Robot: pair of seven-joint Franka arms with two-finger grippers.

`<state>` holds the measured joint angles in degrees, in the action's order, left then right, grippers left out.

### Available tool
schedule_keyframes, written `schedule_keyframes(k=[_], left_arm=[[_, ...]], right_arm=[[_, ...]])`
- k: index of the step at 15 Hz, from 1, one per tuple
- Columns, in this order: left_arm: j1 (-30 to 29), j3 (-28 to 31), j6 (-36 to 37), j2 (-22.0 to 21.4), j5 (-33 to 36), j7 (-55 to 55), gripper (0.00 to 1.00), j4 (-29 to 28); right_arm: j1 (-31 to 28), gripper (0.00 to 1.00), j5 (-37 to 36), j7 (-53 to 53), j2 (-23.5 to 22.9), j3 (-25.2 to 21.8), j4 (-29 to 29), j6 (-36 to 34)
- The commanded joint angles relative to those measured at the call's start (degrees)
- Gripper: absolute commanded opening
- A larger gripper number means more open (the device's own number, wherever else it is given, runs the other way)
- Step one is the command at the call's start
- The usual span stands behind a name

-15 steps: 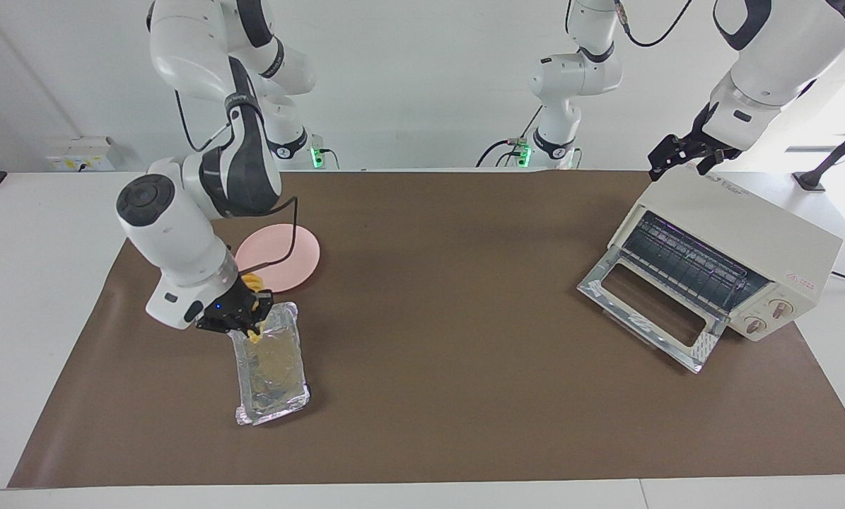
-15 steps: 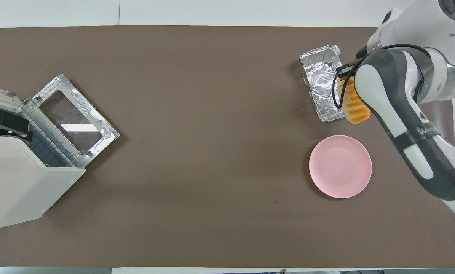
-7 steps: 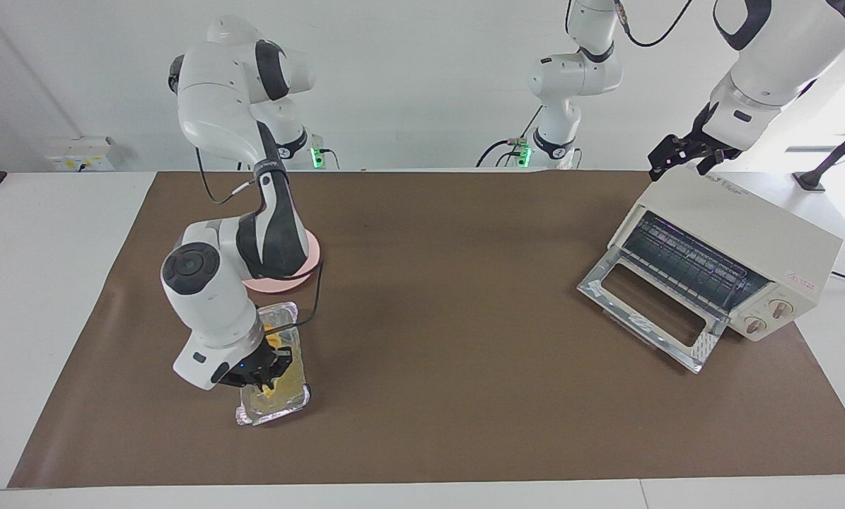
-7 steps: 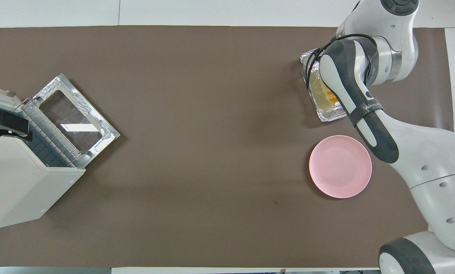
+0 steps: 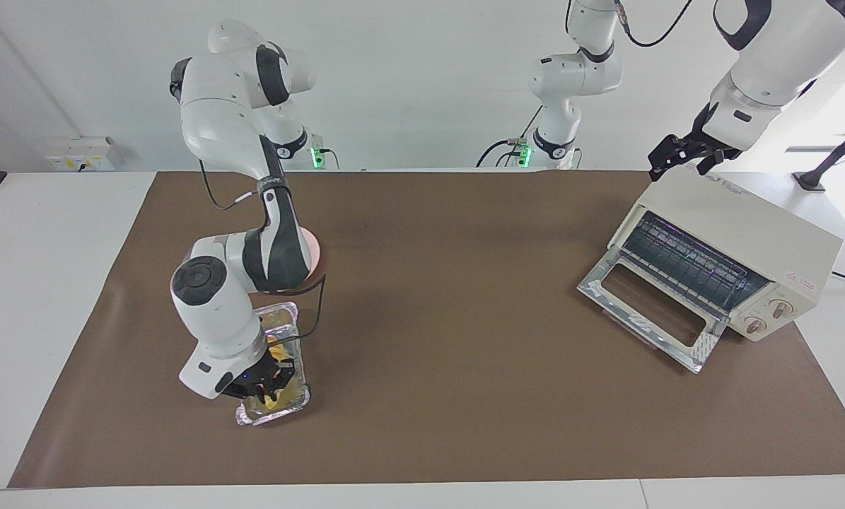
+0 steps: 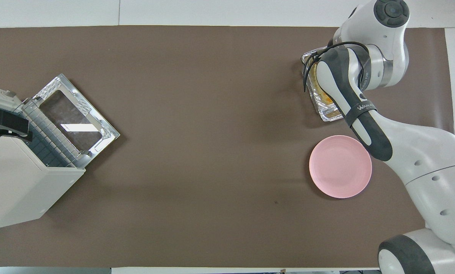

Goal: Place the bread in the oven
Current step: 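Lower the bread into the foil tray and open the right gripper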

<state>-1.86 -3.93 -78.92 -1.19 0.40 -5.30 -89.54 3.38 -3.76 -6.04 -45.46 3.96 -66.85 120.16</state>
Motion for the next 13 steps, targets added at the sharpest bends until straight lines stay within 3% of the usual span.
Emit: schedule_keyframes(k=[1,4,7,9,13], left_arm=[[0.3,0.6,0.1,-1.4,-0.9,-0.4,1.0,-1.3],[0.3,0.6,0.1,-1.4,-0.9,-0.4,1.0,-1.3],[0.3,0.6,0.2,-1.4,-0.9,-0.4,1.0,-1.3],[0.3,0.6,0.1,-1.4,-0.9,-0.4,1.0,-1.3],[0.3,0.6,0.1,-1.4,-0.9,-0.4,1.0,-1.3]], right_arm=[[-0.8,1.0,0.3,1.0,3.0,0.4,-1.4,-3.5],[-2.4,1.0,-0.6,-0.2,3.4,0.4,-0.7,-7.5],[-4.3,1.0,-0.8,-6.4,3.4,0.3,-1.0,-4.2],[-4.9,1.0,-0.9,-7.5,4.1,0.2,-6.2,0.7],[-5.0,0.9,-1.2,-8.5,8.0,0.1,-17.3,8.5]])
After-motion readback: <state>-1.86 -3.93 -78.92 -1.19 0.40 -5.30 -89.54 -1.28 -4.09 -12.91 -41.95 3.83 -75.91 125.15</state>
